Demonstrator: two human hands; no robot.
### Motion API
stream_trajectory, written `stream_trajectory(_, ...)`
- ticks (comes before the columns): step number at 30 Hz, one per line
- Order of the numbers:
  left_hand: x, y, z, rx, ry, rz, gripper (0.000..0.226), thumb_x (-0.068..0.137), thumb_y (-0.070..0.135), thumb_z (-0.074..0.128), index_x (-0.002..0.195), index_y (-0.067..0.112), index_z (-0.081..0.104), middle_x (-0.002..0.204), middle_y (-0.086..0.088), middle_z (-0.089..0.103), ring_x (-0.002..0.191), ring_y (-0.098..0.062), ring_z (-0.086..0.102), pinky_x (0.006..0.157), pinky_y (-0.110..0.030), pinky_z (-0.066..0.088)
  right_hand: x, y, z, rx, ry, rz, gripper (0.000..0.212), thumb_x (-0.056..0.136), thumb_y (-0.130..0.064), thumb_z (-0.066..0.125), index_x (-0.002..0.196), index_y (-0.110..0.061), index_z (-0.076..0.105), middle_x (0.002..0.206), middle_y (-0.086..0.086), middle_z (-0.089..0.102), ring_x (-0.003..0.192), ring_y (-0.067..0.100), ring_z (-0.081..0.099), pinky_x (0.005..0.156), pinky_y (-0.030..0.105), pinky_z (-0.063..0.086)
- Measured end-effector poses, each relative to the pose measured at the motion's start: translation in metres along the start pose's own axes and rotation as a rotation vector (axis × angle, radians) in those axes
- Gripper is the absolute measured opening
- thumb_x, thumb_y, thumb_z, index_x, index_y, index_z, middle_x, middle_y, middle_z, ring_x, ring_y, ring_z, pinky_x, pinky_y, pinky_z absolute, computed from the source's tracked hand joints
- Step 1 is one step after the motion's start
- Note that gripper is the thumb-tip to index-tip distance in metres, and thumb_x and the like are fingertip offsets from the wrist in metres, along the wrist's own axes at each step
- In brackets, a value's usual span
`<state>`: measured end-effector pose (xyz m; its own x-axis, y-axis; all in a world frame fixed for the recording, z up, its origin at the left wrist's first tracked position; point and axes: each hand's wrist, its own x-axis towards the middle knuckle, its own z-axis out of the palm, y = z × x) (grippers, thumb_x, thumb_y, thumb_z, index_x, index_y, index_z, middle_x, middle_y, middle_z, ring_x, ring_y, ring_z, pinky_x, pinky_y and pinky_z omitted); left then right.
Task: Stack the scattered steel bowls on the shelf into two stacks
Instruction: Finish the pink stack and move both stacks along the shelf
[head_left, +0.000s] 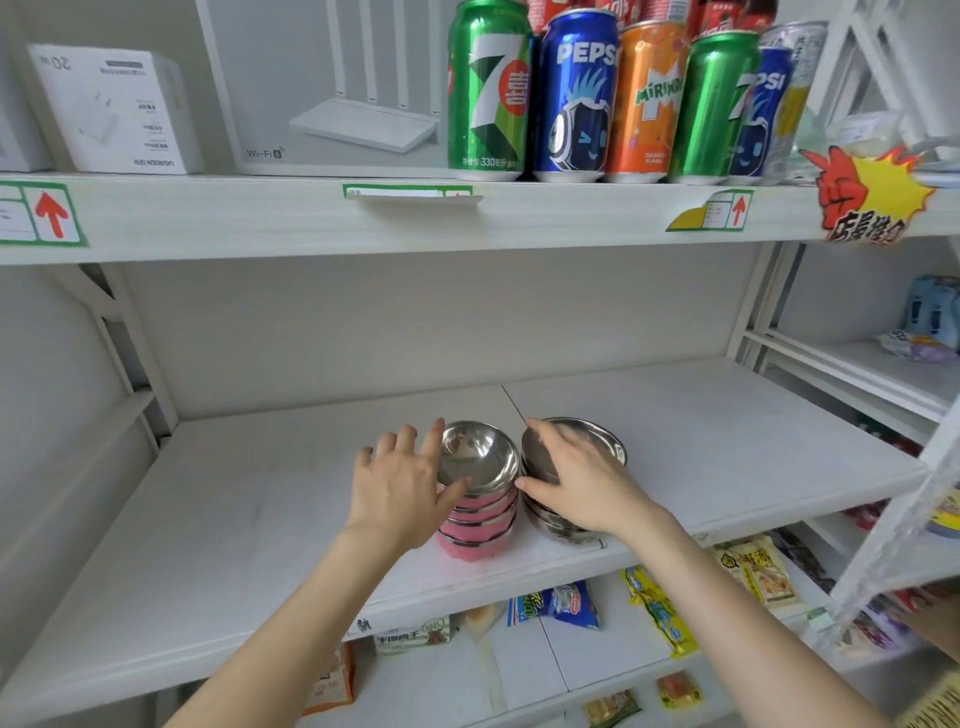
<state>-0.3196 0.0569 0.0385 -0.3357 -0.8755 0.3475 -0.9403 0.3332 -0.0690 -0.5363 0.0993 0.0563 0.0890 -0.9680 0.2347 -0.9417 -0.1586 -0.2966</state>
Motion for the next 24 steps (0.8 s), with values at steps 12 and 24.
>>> stream_trajectory(12, -0.05, 0.098, -0.024, 0.028, 0.261, 0.049, 0.064, 0.082, 0.053, 0.044, 0.131, 0.015, 0.055, 0.113, -0.017, 0.062, 0.099, -0.036, 0.059, 0.089, -0.053, 0.047, -0.08, 0.059, -0.029, -0.369, 0.25, -0.047, 0.072, 0.084, -0.056, 0.045, 0.143, -0.019, 0.03, 0.148, 0.012, 0.039, 0.136, 0.027, 0.037, 0.106, 0.046, 0.033)
stream_trajectory(24, -0.062, 0.187, 0.005, -0.083, 0.132, -0.128, 0.069, 0.08, 0.059, 0.044, 0.134, 0.016, 0.053, 0.117, -0.013, 0.062, 0.104, -0.033, 0.059, 0.085, -0.048, 0.05, -0.106, 0.155, -0.032, -0.335, 0.117, 0.0, 0.078, 0.084, -0.066, 0.027, 0.148, -0.022, 0.02, 0.154, 0.008, 0.029, 0.143, 0.024, 0.023, 0.112, 0.044, 0.022)
